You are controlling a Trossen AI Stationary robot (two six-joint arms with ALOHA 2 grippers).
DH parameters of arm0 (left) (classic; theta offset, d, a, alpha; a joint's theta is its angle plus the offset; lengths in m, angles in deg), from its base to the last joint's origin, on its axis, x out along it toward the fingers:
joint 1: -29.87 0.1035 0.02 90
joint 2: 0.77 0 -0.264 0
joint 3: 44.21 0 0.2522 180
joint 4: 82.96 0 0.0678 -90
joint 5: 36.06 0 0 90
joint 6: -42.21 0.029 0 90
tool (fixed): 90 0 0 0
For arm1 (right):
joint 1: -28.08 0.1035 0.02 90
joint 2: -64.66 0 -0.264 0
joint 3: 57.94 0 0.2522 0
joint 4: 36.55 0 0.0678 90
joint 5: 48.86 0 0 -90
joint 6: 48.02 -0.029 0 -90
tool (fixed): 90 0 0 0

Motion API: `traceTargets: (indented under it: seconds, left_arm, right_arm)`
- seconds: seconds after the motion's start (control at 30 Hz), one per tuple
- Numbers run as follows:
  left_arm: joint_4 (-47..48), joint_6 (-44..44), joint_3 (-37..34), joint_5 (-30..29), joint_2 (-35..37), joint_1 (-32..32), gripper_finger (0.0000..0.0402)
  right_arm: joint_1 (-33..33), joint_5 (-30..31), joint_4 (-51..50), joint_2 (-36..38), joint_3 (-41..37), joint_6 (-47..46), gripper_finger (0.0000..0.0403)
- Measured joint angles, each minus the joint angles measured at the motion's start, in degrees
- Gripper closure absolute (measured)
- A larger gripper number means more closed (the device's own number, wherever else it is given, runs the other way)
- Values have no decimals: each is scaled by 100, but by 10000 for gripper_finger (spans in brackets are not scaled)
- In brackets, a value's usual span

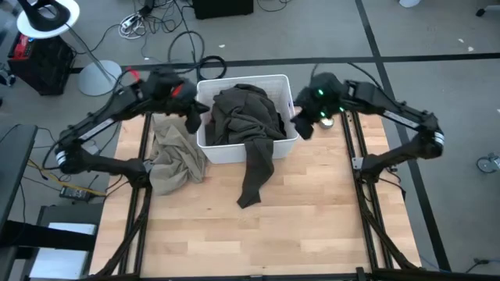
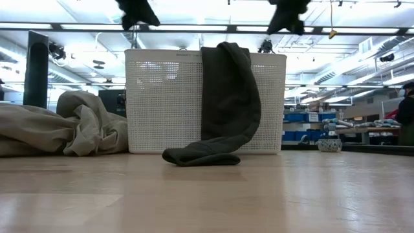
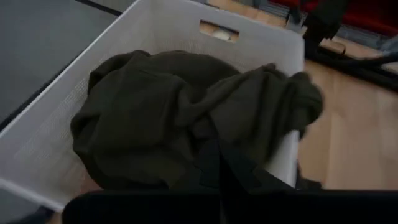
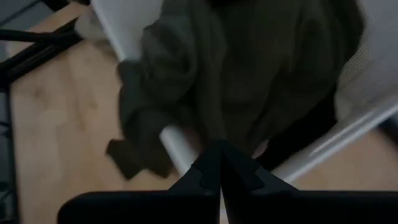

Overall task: Sort clothes
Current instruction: Put the black sweatshirt into the white laundry bin

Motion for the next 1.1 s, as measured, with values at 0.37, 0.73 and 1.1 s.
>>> traceTargets:
  seconds: [0.37,0.73,1.1]
  left_arm:
    - [-721,-2306,-1705,-1728,1502,-2408,402]
    - [-1402,-4099,-2790,-3624,1461,-4590,402]
    - [-2024,-4871,-3013,-4141,731,-5498,402]
  right_arm:
    - [2087,1131,437,1834,-1844,-1759,402]
    - [4118,2106,858,2108,-3137,-3505,396]
    - [4500,2128,4164,1447,-4904,-3667,351]
